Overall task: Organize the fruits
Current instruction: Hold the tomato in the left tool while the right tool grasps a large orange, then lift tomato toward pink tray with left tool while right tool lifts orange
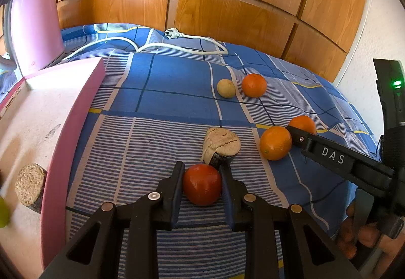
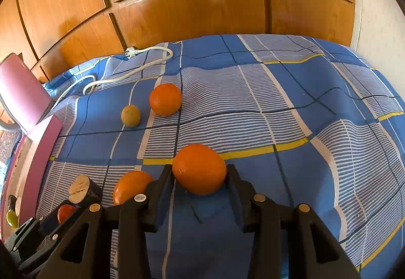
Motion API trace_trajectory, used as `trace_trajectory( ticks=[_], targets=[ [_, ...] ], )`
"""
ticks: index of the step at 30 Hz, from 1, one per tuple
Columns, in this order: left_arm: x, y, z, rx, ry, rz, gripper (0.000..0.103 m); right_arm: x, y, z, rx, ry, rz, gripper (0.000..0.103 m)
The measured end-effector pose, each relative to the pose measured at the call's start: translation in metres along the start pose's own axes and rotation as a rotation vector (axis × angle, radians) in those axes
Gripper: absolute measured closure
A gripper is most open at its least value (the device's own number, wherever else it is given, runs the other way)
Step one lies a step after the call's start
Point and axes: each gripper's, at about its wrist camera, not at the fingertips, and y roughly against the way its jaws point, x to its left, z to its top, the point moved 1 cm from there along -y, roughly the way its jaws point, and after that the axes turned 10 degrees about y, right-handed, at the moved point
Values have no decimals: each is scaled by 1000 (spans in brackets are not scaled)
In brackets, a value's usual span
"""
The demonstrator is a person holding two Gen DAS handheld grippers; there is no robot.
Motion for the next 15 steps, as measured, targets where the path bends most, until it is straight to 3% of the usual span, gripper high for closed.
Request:
trace_trajectory(
  ticks=[10, 15],
  targets=[
    [-5, 6, -4, -18, -28, 16, 77, -5, 4, -2, -14, -27, -2, 64],
    [-9, 19, -7, -49, -39, -16, 77, -7, 14, -3, -44, -26, -21, 64]
  ],
)
